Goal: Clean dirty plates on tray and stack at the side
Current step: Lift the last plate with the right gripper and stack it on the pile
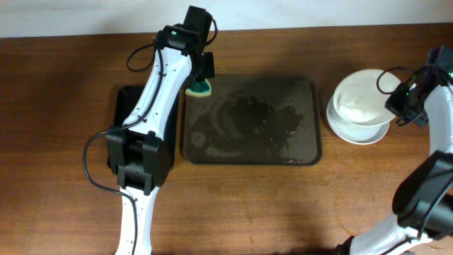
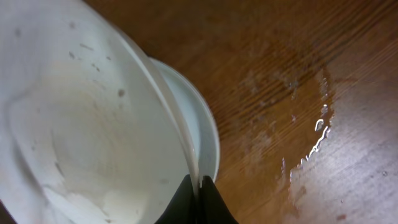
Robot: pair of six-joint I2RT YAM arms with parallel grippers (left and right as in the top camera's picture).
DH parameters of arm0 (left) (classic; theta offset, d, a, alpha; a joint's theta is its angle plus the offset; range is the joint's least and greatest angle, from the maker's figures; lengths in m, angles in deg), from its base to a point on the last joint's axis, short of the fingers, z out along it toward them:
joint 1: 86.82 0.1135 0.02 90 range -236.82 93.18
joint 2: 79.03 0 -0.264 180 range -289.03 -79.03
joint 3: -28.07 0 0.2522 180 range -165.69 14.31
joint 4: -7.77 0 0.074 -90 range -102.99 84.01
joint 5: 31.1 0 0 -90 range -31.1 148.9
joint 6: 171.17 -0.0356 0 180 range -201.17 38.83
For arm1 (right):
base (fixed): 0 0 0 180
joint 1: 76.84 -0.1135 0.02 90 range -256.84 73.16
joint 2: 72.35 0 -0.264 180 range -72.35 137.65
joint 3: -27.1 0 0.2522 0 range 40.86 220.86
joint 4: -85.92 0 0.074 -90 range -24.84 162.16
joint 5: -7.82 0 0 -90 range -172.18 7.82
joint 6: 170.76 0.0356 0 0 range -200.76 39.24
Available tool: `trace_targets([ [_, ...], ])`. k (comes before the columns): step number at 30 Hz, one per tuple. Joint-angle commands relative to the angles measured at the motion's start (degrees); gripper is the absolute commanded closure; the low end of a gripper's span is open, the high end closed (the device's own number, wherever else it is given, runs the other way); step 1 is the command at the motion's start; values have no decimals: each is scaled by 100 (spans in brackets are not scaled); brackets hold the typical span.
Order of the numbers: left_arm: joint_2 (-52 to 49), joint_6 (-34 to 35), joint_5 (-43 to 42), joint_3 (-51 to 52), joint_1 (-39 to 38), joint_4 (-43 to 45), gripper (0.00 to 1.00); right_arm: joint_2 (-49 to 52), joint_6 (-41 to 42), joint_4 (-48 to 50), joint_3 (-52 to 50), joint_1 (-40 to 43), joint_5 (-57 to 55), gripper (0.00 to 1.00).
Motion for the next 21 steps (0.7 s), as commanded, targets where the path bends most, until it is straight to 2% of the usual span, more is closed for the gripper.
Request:
trace_targets([
  [1,118,-11,280,-103,2,39,100,487,-35,-20,-57,-2,164,96],
  [2,175,-9,369,-190,28,-37,100,568,-37,-68,-57,-37,164,95],
  [3,299,-9,365,-382,83,-203,100,584,-35,-118,-59,-63,181,75],
  [4,485,-11,367,-621,170,-426,100,544,-37,-173,-28,-103,396,47],
  [5,629,-13,367,-824,256,-662,100,518,-39,-291,48,-122,595,37],
  [7,940,-229,411,-1141,446,-1285,100,415,-55,-673,374,-190,881,30],
  [9,1217,-245,409,-1180,800,-2061,100,179,-245,-1145,894,-420,918,18],
  [10,1276,-247,409,-1178,988,-2376,100,98,-363,-1274,1086,-584,931,6],
  [11,1287,-304,389,-1156,1331,-2627,100,39,-433,-1274,1237,-855,933,1],
  [15,1287,-647,258,-310,1764,-2592,100,63,-450,-1200,1259,-1508,927,1],
  [16,1287,-772,256,286,1790,-2387,100,63,-474,-1143,1259,-1670,911,1],
  [18,1287,-914,203,1259,1781,-1749,100,63,-490,-1054,1259,-1867,885,1],
  [19,1287,-1266,-33,1902,1770,-1178,100,66,-487,-1043,1259,-1926,868,1],
  [21,1287,-1410,-177,3047,1773,-33,100,66,-490,-1051,1259,-1930,868,1],
])
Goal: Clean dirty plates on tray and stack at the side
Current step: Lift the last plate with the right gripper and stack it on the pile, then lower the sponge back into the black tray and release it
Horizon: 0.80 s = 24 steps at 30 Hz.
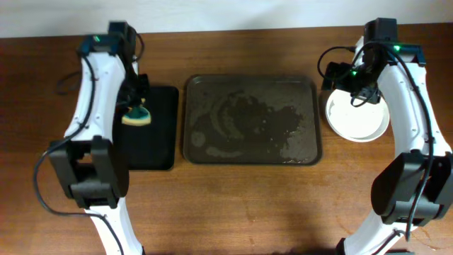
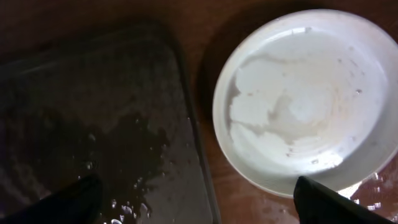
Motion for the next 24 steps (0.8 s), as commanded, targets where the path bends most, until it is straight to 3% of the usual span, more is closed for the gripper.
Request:
trace_targets([
  [1,33,-455,-297,1587,-2,1349,100,-55,-61,-31,63,-22,-31,1],
  [2,33,-452,-299,1952,0,1718,96,-55,-61,-44,63,-22,-31,1],
  [3,33,-452,-302,2146,0,1915,85,-55,-61,-55,63,-22,-31,1],
  [4,33,-452,-302,2269,2,2026,67,-55,-61,-61,63,-22,-31,1],
  [5,33,-452,-302,2269,11,2024,38,-55,-59,-63,63,-22,-28,1],
  [6,52,-452,-326,2192,0,1956,18,-57,-59,-66,63,-22,-24,1],
  [7,52,-452,-343,2057,-4,1862,5,-57,-59,-68,63,-22,-24,1],
  [8,57,-452,-341,1655,0,1576,0,-72,-59,-96,66,-22,-20,1],
  [11,76,-455,-341,-90,-11,385,0,-238,-59,-289,232,-22,13,1],
  [13,76,-452,-343,-2643,-122,-800,0,-566,-59,-706,684,-22,15,1],
  [16,76,-455,-334,-4452,-166,-999,0,-1071,-59,-1574,1429,-22,17,1],
  [19,76,-455,-334,-4940,-166,-1005,1,-1681,-50,-2785,2181,-22,262,1],
  [24,74,-452,-334,-4935,-166,-1093,0,-2385,-37,-2824,2223,-22,654,1],
])
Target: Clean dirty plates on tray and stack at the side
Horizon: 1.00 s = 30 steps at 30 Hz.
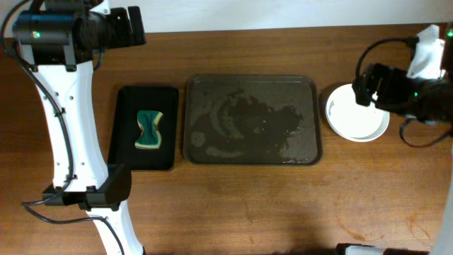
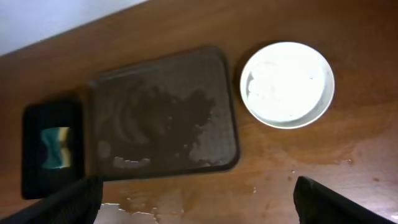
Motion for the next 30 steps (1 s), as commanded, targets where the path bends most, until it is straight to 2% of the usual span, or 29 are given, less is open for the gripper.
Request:
trace_targets([
  [1,-20,-33,-15,-33,9,-2,0,72,-42,-122,48,-15,144,1],
  [4,-22,-33,-15,-31,11,-2,1,103,-48,-190,20,-15,-114,1],
  [5,-22,-33,-13,-31,39,-4,1,151,-81,76,-48,-17,-319,1],
  [9,-22,-33,0,-31,37,-4,1,-553,-1034,2229,-1510,-675,-393,1],
  [14,-22,-31,0,-31,37,-4,1,-2660,-1198,5401,-5329,-772,-387,1],
  [17,-22,-33,0,-33,37,-4,0,-4830,-1196,7615,-8393,-772,-389,1],
  [21,-22,-33,0,-33,37,-4,1,-7184,-1185,9248,-11073,-772,-389,1],
  [25,-22,-33,0,-31,37,-4,1,-8098,-1047,9785,-12238,-772,-389,1],
  [28,-22,-33,0,-31,37,-4,0,-8456,-1043,8730,-12249,-772,-391,1],
  [30,-22,-33,0,-31,37,-4,0,-8452,-1049,8789,-12249,-769,-389,1],
])
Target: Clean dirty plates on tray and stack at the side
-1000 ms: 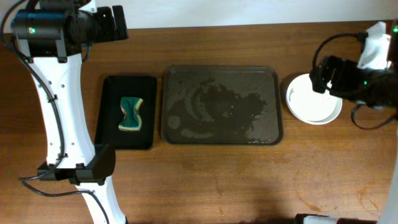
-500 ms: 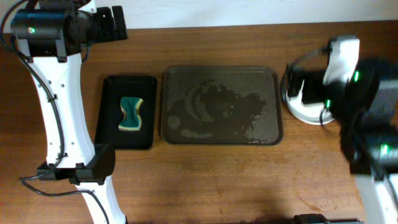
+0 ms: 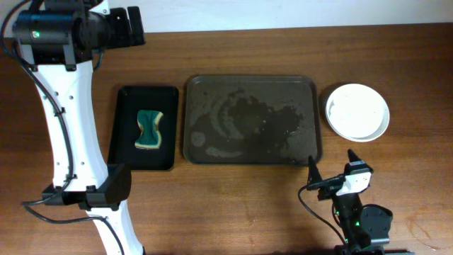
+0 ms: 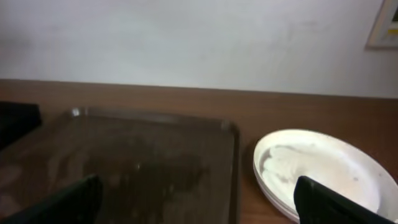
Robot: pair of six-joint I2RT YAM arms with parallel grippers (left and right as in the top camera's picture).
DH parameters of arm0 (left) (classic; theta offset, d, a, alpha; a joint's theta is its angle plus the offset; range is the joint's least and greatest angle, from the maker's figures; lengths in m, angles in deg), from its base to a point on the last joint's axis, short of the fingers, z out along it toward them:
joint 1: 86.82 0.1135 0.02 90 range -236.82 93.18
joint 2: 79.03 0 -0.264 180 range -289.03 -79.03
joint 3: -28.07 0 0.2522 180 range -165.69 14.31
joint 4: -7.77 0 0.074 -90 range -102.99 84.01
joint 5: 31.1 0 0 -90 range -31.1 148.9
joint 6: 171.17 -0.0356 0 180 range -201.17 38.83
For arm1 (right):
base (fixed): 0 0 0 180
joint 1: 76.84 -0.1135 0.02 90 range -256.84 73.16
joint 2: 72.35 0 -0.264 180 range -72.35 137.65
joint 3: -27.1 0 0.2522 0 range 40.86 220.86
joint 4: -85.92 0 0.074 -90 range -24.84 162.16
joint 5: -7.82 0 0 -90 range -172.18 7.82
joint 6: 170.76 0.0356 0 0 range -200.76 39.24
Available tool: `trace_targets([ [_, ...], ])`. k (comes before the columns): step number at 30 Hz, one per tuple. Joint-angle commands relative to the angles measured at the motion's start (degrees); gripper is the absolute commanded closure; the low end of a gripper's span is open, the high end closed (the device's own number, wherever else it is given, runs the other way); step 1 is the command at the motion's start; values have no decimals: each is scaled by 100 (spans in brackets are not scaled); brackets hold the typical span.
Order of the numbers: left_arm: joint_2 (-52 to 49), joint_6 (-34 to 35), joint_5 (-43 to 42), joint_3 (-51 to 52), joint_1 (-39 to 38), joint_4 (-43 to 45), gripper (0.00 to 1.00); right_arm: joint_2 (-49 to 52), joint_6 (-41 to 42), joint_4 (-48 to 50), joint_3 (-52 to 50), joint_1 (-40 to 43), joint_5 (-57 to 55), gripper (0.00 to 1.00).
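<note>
White plates (image 3: 357, 112) sit stacked on the table right of the tray, and their wet top face shows in the right wrist view (image 4: 317, 171). The dark wet tray (image 3: 212, 152) holds no plates and lies ahead in the wrist view (image 4: 149, 162). My right gripper (image 3: 331, 164) is open, low near the front edge, with fingers (image 4: 62, 199) wide apart and nothing between them. My left gripper (image 3: 131, 25) is raised at the far left, open and holding nothing.
A green-and-yellow sponge (image 3: 148, 129) lies in a black tray (image 3: 124, 142) left of the dark tray. The white left arm (image 3: 67, 106) rises along the table's left side. A pale wall (image 4: 199, 37) stands behind the table.
My right arm has gone from high over the plates at the right edge to folded low at the table's front edge. The left arm, sponge and plates have not moved.
At first my left gripper held the sponge at the tray's far-left corner and my right was shut on a tilted plate over the stack. Then the plate lay flat, let go, with the sponge over the black tray. Later the sponge lay there. Now both grippers hold nothing.
</note>
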Motion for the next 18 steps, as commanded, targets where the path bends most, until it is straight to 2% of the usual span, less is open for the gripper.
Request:
trace_targets([
  [1,-15,-33,-2,-33,26,15,1,-70,63,-31,-28,-28,-48,1],
  [12,-15,-33,0,-35,26,15,1,-70,63,-31,-28,-28,-48,1],
  [15,92,-37,90,-31,15,-476,1,-70,63,-31,-28,-28,-48,1],
  [18,726,-55,105,798,79,-4,1,-70,63,-31,-28,-28,-48,1],
])
